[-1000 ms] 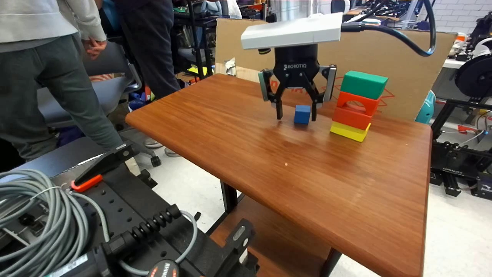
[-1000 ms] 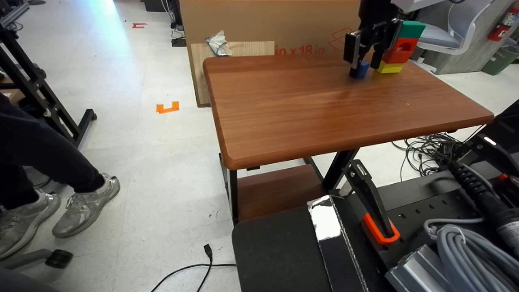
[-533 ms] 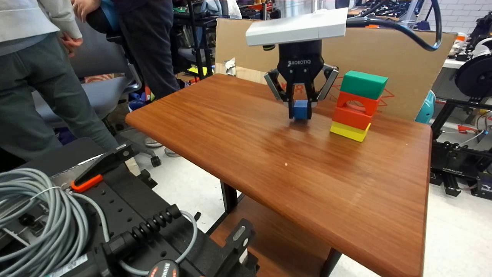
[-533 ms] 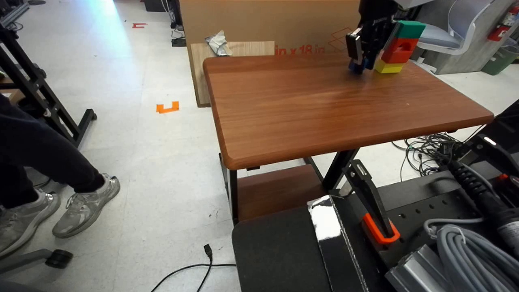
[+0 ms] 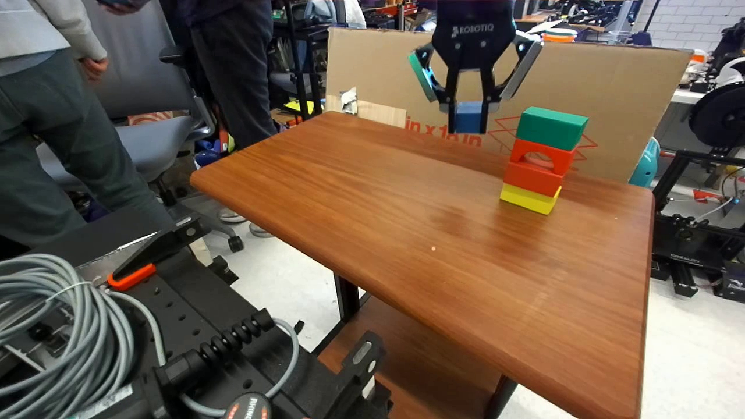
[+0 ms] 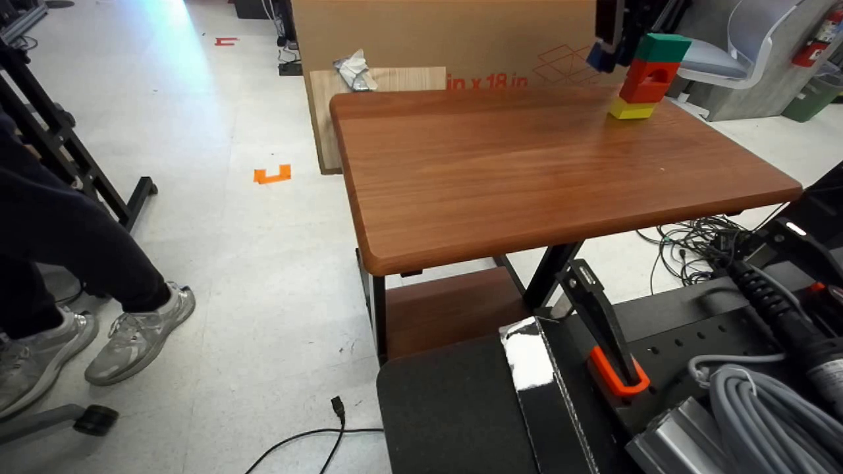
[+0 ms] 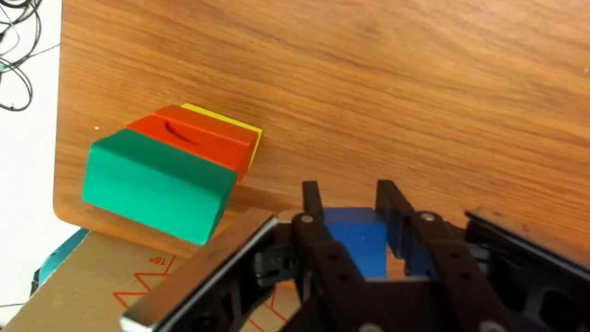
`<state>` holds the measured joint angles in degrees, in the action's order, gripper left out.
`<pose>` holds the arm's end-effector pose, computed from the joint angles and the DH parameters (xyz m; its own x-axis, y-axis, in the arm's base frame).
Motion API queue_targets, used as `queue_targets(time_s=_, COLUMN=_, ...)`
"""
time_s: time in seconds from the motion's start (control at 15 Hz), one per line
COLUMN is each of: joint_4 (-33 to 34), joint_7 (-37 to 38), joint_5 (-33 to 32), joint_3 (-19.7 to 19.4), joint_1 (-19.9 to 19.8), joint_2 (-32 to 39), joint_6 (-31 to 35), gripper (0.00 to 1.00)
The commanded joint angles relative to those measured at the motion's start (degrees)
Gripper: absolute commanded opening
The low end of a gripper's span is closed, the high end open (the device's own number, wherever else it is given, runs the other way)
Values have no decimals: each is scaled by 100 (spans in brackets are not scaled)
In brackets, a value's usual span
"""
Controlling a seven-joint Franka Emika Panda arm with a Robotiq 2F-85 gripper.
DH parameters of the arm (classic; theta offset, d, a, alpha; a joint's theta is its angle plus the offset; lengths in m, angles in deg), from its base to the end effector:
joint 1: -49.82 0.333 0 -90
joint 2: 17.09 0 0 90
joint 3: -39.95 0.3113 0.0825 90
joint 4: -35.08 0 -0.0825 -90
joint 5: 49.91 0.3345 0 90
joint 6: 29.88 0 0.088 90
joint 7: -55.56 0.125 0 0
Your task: Pick up all the objects on the table and put them in order
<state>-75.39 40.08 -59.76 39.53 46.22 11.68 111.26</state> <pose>0.5937 -0.0432 0.2448 0.9451 0.3267 -0.0065 0.3252 -0.9383 0.1177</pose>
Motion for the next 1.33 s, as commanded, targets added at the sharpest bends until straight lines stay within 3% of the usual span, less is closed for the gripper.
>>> queue_targets(time_s=0.0, joint_4=-588, joint_7=-851, joint_5=858, joint_3=364, joint_1=-600, joint_2=-903, joint_6=-130, gripper=9)
queue_targets(time_s=0.33, joint_4=-449, joint_7=-1234, joint_5=1653, joint_3=167, joint_1=-902, joint_2=-1201, joint_6=-584, gripper=9)
queue_targets(time_s=0.67, joint_4=-90, joint_7=-856, joint_5=1514, joint_3=-106, joint_1=-866, joint_2=-905, joint_6=-887, gripper=9)
queue_targets(time_s=1.27, joint_4=680, joint_7=-196, joint_5=1459, joint_3=-170, joint_1=-832, joint_2=-198, joint_6=-1250, gripper=9)
